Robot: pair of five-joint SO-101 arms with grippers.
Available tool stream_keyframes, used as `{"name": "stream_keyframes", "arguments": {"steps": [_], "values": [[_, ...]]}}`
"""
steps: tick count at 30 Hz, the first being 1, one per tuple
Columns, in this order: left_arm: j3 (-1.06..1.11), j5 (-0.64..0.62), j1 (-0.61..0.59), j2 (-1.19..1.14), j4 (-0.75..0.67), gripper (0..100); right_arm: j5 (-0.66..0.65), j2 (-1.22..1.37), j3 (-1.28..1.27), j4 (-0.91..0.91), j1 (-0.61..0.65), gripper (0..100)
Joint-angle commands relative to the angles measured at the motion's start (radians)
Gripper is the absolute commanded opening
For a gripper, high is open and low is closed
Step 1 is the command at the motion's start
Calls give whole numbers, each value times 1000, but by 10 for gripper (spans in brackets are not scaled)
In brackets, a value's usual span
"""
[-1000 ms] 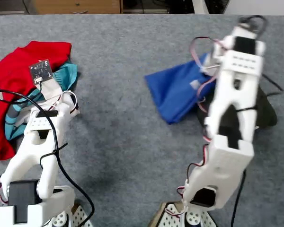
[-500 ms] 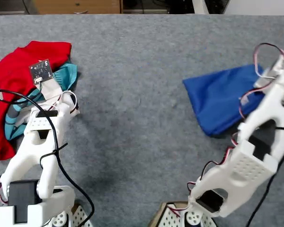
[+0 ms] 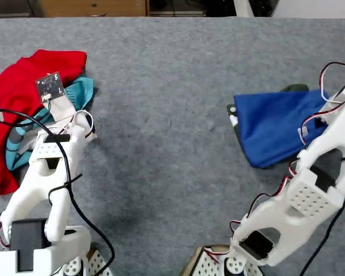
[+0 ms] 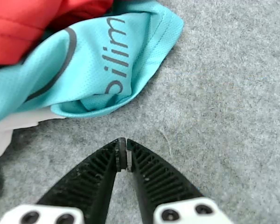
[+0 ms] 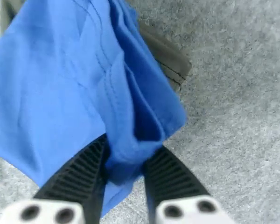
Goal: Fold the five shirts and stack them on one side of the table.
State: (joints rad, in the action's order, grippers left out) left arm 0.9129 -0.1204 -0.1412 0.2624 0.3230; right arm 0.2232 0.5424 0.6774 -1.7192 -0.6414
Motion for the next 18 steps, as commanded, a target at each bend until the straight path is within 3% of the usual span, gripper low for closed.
{"name": "stream_keyframes", "arguments": {"steps": [1, 4, 6, 12, 18], "values": [[-41, 8, 6, 2, 0, 24, -44, 2, 53, -37, -18, 281], [-41, 8, 6, 2, 0, 24, -120, -15, 56, -61, -10, 433], [-41, 8, 6, 2, 0, 24, -127, -50, 56, -61, -15, 452], [-46, 8, 5, 2, 0, 24, -130, -216, 45, -63, -15, 333], [-84, 8, -46, 15, 66, 24, -133, -343, 36, -63, 13, 91]]}}
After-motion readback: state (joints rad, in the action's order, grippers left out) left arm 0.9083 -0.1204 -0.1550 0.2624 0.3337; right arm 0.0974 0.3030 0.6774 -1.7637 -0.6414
